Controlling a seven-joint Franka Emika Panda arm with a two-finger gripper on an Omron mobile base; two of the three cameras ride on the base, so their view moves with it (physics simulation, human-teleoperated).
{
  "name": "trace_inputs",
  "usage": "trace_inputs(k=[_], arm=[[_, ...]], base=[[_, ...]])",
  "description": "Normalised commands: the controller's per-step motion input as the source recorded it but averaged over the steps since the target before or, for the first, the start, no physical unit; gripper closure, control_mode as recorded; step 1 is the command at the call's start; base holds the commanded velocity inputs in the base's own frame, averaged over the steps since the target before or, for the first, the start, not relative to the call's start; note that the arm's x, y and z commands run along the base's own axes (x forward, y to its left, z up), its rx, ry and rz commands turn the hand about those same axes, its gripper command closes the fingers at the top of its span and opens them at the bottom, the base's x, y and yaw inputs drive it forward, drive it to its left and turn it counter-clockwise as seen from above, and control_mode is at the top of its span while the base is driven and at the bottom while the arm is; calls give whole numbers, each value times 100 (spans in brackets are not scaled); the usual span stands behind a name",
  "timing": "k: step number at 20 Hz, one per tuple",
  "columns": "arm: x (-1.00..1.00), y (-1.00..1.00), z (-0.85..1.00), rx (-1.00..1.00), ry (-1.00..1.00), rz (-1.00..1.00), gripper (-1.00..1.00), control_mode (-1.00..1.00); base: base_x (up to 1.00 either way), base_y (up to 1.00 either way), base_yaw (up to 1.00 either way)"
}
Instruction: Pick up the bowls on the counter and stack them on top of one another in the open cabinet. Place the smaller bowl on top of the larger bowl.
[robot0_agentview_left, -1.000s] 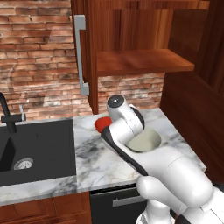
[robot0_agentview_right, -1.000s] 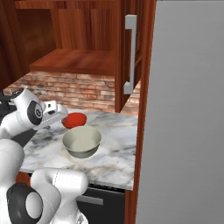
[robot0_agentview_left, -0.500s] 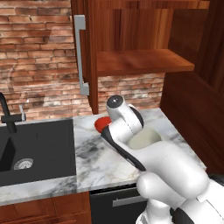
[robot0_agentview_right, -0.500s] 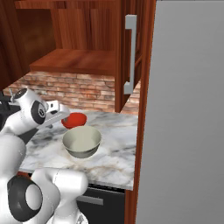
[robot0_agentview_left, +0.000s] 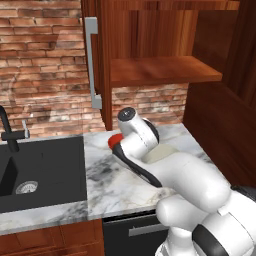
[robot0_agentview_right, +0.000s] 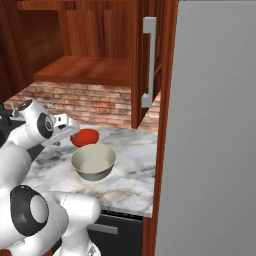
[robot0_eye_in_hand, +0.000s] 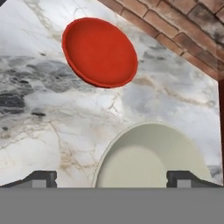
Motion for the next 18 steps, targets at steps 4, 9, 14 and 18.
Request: trace_inputs(k=[4, 9, 14, 18], arm=[[0, 7, -7, -2, 1, 2, -100, -100], [0, 3, -2, -3, 0, 3, -100, -100], [-1, 0, -3, -4, -2, 4, -100, -100], [0, 0, -7, -5, -4, 6, -100, -100]], base=[[0, 0, 0], [0, 0, 0], [0, 0, 0], [0, 0, 0]])
